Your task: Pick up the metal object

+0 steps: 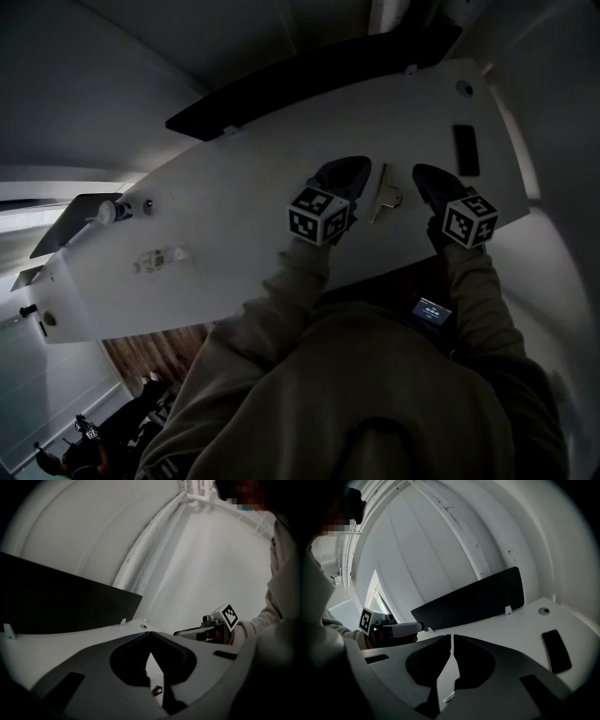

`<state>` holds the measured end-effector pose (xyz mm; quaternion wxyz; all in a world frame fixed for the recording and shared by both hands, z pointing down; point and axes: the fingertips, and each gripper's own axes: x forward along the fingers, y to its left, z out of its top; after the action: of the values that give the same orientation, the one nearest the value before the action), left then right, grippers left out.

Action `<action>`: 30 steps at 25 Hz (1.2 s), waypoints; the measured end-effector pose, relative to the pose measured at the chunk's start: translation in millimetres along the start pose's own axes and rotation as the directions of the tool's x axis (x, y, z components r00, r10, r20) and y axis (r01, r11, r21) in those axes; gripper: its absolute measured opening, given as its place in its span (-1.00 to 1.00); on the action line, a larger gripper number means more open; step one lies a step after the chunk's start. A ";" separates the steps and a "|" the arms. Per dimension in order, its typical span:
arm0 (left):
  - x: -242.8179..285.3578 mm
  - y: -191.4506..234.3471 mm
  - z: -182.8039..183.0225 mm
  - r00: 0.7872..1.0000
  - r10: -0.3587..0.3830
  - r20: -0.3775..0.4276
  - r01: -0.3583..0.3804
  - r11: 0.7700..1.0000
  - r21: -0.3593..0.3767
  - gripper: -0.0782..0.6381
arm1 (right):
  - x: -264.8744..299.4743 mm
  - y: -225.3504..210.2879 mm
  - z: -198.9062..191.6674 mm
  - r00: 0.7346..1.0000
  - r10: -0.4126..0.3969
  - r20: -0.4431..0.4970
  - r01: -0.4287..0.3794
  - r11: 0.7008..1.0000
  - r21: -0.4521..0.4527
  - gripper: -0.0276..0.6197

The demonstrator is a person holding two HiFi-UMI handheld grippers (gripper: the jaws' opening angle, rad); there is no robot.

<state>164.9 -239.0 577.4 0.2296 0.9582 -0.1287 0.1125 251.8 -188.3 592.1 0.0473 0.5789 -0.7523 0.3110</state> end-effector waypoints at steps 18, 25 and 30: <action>6.3 11.5 -85.9 0.997 0.019 -0.074 -0.026 0.995 -0.101 -0.80 | 27.8 -29.3 -112.7 0.989 -0.085 -0.124 0.105 0.981 0.163 -0.36; 2.4 20.9 -113.4 0.995 0.030 -0.098 -0.043 0.990 -0.132 -0.80 | 37.9 -44.9 -148.3 0.982 -0.093 -0.167 0.135 0.955 0.262 -0.24; 1.7 19.0 -126.5 0.995 0.024 -0.101 -0.038 0.989 -0.140 -0.80 | 44.1 -49.5 -168.1 0.977 -0.082 -0.195 0.139 0.945 0.296 -0.24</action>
<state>141.1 -196.4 695.6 0.3015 0.9305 -0.1396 0.1542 233.4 -144.3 766.3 0.0419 0.5901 -0.6534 0.4723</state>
